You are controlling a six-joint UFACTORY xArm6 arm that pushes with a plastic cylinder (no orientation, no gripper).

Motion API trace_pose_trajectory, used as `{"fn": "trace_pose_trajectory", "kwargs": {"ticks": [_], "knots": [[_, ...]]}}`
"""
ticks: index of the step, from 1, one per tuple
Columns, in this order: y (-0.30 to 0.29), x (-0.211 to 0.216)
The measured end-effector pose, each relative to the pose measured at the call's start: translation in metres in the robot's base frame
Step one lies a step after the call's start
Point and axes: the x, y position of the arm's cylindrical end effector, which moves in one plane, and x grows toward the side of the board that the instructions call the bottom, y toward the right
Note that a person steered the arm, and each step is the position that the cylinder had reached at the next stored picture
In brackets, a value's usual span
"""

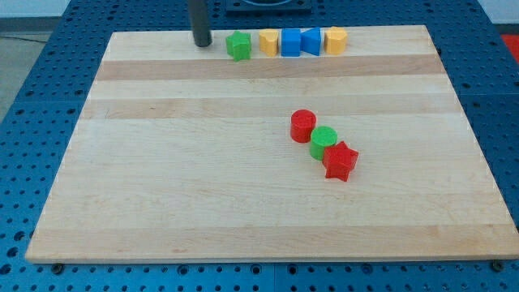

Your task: Move the green star left to the yellow heart

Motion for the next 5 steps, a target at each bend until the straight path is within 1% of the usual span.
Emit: {"fn": "trace_pose_trajectory", "kwargs": {"ticks": [1,2,5], "knots": [[-0.010,0.022],[-0.006,0.037],[0.034,0.029]]}}
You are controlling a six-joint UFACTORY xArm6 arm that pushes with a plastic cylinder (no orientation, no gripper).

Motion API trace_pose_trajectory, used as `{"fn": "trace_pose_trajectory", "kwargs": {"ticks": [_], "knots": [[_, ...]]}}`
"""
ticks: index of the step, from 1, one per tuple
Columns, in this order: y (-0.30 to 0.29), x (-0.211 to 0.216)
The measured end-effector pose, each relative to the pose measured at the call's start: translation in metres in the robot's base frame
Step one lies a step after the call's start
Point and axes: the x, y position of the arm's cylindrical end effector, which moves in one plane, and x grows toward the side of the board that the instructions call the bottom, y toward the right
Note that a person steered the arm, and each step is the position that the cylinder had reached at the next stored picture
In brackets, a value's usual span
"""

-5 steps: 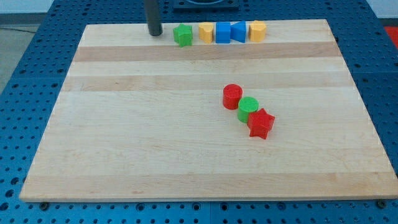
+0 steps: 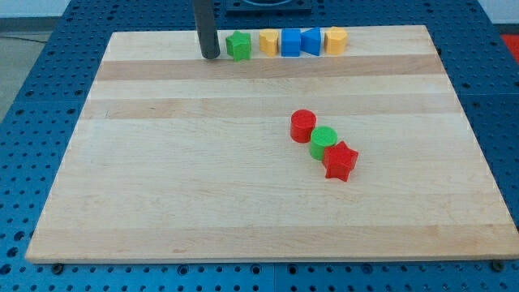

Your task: Move the green star left to the yellow heart

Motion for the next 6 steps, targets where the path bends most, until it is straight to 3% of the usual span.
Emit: {"fn": "trace_pose_trajectory", "kwargs": {"ticks": [4,6], "knots": [[0.030,-0.002],[-0.025,0.033]]}}
